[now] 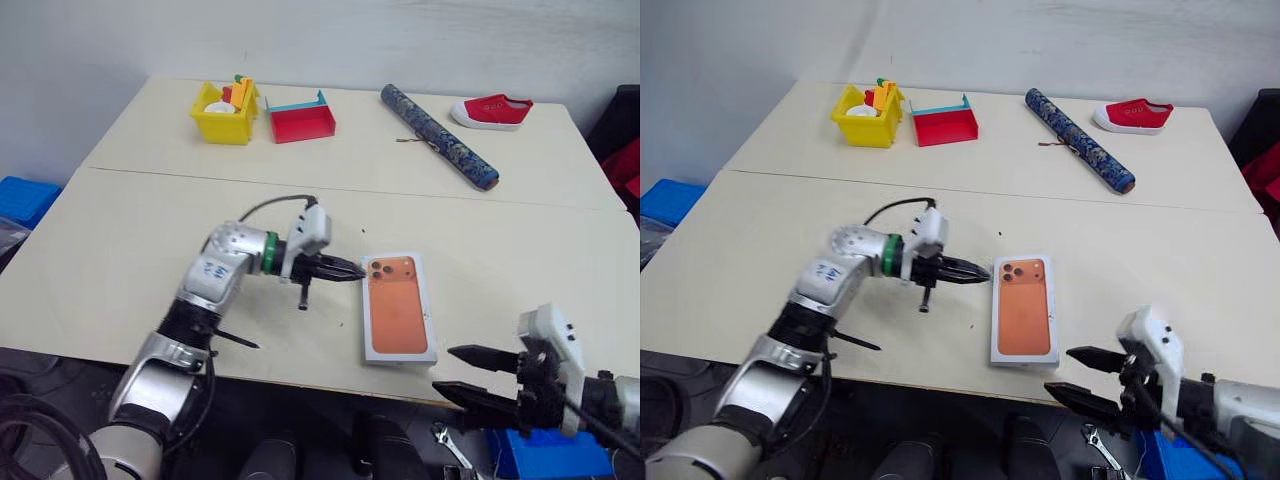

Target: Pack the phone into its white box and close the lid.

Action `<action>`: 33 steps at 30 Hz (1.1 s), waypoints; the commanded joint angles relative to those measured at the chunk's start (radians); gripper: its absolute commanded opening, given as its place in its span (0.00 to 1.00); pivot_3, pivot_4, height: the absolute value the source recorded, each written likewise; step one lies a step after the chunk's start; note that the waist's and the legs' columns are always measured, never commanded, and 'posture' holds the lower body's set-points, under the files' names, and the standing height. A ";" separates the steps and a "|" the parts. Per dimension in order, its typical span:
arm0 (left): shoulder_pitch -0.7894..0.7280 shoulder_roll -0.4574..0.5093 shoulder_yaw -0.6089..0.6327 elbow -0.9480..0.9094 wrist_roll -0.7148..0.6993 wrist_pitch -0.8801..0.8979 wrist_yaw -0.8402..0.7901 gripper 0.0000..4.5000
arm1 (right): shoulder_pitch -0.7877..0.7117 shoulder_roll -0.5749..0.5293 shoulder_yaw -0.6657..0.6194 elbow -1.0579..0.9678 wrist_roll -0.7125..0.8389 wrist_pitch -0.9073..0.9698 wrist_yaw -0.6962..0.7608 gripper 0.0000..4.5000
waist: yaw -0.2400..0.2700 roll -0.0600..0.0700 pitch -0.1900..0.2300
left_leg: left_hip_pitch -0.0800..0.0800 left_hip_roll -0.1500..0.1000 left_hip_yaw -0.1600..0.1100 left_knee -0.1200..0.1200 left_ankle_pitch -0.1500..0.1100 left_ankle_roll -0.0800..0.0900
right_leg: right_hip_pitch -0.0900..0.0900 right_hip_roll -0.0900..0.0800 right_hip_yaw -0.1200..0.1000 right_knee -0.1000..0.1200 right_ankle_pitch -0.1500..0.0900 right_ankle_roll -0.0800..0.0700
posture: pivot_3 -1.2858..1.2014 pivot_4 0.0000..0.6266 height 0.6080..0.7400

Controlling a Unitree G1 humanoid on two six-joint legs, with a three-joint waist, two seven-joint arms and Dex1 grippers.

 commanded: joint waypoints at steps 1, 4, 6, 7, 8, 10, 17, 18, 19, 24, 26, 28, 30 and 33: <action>-0.007 0.021 -0.040 0.059 0.056 -0.075 -0.047 0.00 | -0.005 -0.017 0.128 -0.025 -0.215 -0.117 0.058 0.49 | 0.001 0.000 0.000 | 0.000 0.000 0.000 0.000 0.000 0.000 | 0.000 0.000 -0.001 0.000 0.000 0.000 | 0.52 0.24 1.00; -0.017 -0.001 -0.080 0.127 0.116 -0.146 -0.038 0.00 | -0.023 -0.012 0.227 0.001 -0.333 -0.177 0.082 0.25 | 0.006 0.000 0.000 | 0.000 -0.001 0.000 0.001 0.000 0.000 | 0.000 0.000 -0.003 0.000 0.000 0.000 | 0.52 0.24 1.00; -0.028 -0.036 -0.103 0.174 0.151 -0.189 -0.018 0.00 | -0.051 0.006 0.281 0.023 -0.378 -0.195 0.083 0.09 | 0.007 0.000 0.000 | -0.001 -0.001 0.000 0.001 0.000 0.000 | 0.000 0.000 -0.004 -0.001 0.000 0.000 | 0.52 0.24 1.00; -0.037 -0.057 -0.111 0.195 0.163 -0.202 -0.009 0.00 | -0.072 0.017 0.306 0.036 -0.393 -0.199 0.078 0.01 | 0.006 -0.001 0.000 | -0.001 -0.002 0.001 0.001 0.000 0.001 | 0.000 0.000 -0.005 -0.001 0.000 0.000 | 0.52 0.24 1.00; -0.046 -0.077 -0.116 0.217 0.173 -0.210 0.001 0.00 | -0.092 0.028 0.326 0.048 -0.404 -0.199 0.073 0.01 | 0.006 -0.001 0.000 | -0.001 -0.002 0.001 0.001 0.000 0.001 | 0.000 0.000 -0.005 -0.001 0.000 0.000 | 0.52 0.24 1.00; -0.062 -0.109 -0.123 0.259 0.191 -0.230 0.013 0.00 | -0.129 0.045 0.359 0.072 -0.428 -0.198 0.067 0.01 | 0.005 -0.002 0.000 | -0.001 -0.002 0.002 0.002 0.000 0.001 | 0.000 0.000 -0.005 -0.002 0.001 0.001 | 0.52 0.24 1.00; -0.109 -0.177 -0.109 0.346 0.208 -0.267 0.028 0.00 | -0.196 0.110 0.362 0.142 -0.461 -0.196 0.051 0.01 | 0.001 -0.002 0.000 | 0.000 -0.001 0.004 0.002 0.000 0.001 | -0.001 0.000 -0.004 0.000 0.001 0.002 | 0.52 0.24 1.00; -0.113 -0.181 -0.105 0.356 0.208 -0.269 0.032 0.00 | -0.197 0.118 0.356 0.143 -0.460 -0.195 0.049 0.01 | 0.001 -0.002 0.000 | 0.000 -0.001 0.004 0.002 0.000 0.001 | -0.001 0.000 -0.004 0.000 0.001 0.002 | 0.52 0.24 1.00; -0.115 -0.184 -0.102 0.362 0.208 -0.272 0.034 0.00 | -0.199 0.123 0.354 0.143 -0.460 -0.195 0.048 0.01 | 0.002 -0.002 0.000 | 0.000 -0.001 0.004 0.002 0.000 0.001 | -0.001 0.000 -0.004 0.000 0.001 0.002 | 0.52 0.24 1.00; -0.109 -0.181 -0.095 0.361 0.209 -0.285 0.026 0.00 | -0.183 0.130 0.337 0.121 -0.431 -0.186 0.077 0.01 | 0.003 -0.002 0.000 | 0.000 -0.001 0.004 0.002 0.000 0.001 | -0.001 0.000 -0.004 0.000 0.001 0.002 | 0.52 0.24 1.00; -0.102 -0.156 -0.087 0.313 0.183 -0.262 -0.020 0.00 | -0.167 0.133 0.286 0.092 -0.350 -0.161 0.101 0.01 | 0.003 -0.002 0.000 | 0.000 -0.001 0.004 0.002 0.000 0.001 | -0.001 0.000 -0.004 0.000 0.001 0.002 | 0.52 0.24 1.00; -0.105 -0.135 -0.064 0.244 0.117 -0.172 -0.093 0.00 | -0.178 0.147 0.215 0.076 -0.230 -0.120 0.097 0.01 | -0.002 -0.002 0.000 | 0.000 -0.001 0.004 0.002 0.000 0.001 | -0.001 0.000 -0.004 0.000 0.001 0.002 | 0.52 0.24 1.00; -0.117 -0.135 -0.047 0.207 0.074 -0.097 -0.119 0.00 | -0.198 0.163 0.176 0.079 -0.163 -0.095 0.071 0.01 | -0.001 -0.002 0.000 | 0.000 -0.001 0.004 0.002 0.000 0.001 | -0.001 0.000 -0.003 0.001 0.001 0.002 | 0.52 0.24 1.00; -0.142 -0.194 -0.044 0.227 0.084 -0.073 -0.061 0.00 | -0.242 0.171 0.183 0.114 -0.174 -0.070 0.026 0.01 | 0.004 -0.002 0.000 | 0.000 -0.001 0.004 0.003 0.000 0.001 | 0.000 -0.001 -0.001 0.001 0.001 0.002 | 0.52 0.24 1.00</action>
